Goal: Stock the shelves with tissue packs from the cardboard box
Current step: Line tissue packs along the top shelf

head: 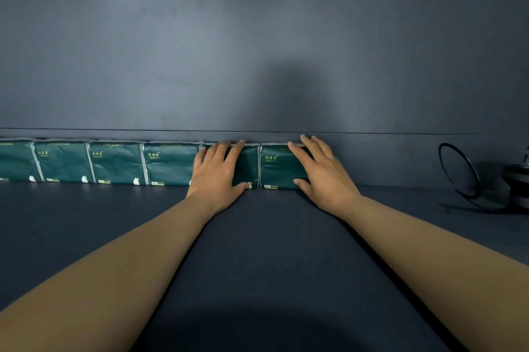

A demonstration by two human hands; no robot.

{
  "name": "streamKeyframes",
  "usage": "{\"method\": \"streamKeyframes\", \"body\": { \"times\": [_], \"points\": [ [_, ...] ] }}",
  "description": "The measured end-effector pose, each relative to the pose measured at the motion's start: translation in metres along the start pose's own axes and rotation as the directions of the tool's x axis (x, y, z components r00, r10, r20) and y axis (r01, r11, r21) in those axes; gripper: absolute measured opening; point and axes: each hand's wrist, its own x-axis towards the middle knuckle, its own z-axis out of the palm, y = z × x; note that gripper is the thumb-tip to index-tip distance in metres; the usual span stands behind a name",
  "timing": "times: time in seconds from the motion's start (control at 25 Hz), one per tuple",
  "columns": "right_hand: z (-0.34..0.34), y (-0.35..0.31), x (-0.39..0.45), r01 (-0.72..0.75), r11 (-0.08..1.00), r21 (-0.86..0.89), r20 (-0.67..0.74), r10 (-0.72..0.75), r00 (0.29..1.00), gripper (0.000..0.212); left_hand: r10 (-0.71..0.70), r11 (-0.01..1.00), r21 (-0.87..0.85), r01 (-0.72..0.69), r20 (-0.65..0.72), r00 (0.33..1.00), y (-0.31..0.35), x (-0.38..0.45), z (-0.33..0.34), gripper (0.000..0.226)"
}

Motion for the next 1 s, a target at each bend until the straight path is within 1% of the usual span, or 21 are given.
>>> {"method": "streamKeyframes", "body": {
  "times": [0.16, 0.32, 0.48, 0.6, 0.72, 0.8, 0.92, 1.0],
  "points": [
    [-0.015, -0.007, -0.014, -0.039, 0.998, -0.058, -0.048, 0.036, 0.998, 0.076, 0.052, 0.998, 0.030, -0.051, -0.043, 0.998, 0.001, -0.006, -0.008, 0.084],
    [-0.040, -0.022, -0.046, -0.036, 0.995, -0.097, -0.039, 0.033, 0.999, 0.069, 0.125, 0.990, 0.068, -0.121, -0.060, 0.990, 0.010, -0.031, -0.036, 0.077],
    [-0.076, -0.056, -0.092, -0.041, 0.999, -0.036, -0.053, 0.039, 0.998, 0.063, 0.079, 0.997, -0.019, -0.081, -0.059, 0.995, 0.024, -0.077, -0.083, 0.071],
    [-0.110, -0.093, -0.136, -0.036, 0.999, 0.038, -0.073, 0.039, 0.997, 0.058, 0.079, 0.992, -0.088, -0.085, -0.074, 0.994, 0.032, -0.122, -0.127, 0.070],
    [-0.139, -0.135, -0.190, -0.102, 0.972, 0.214, -0.181, 0.142, 0.973, 0.051, 0.034, 0.984, -0.170, -0.057, -0.135, 0.990, 0.033, -0.184, -0.169, 0.067],
    [-0.149, -0.164, -0.235, -0.102, 0.958, 0.267, -0.197, 0.158, 0.968, 0.049, 0.046, 0.980, -0.185, -0.077, -0.163, 0.985, 0.025, -0.242, -0.183, 0.065],
    [-0.142, -0.204, -0.307, -0.070, 0.969, 0.237, -0.096, 0.095, 0.991, 0.048, 0.110, 0.985, -0.111, -0.132, -0.189, 0.976, 0.007, -0.343, -0.183, 0.062],
    [-0.126, -0.225, -0.349, -0.083, 0.967, 0.240, -0.006, 0.087, 0.996, 0.049, 0.107, 0.991, -0.066, -0.116, -0.127, 0.986, -0.004, -0.409, -0.172, 0.065]
  ]
}}
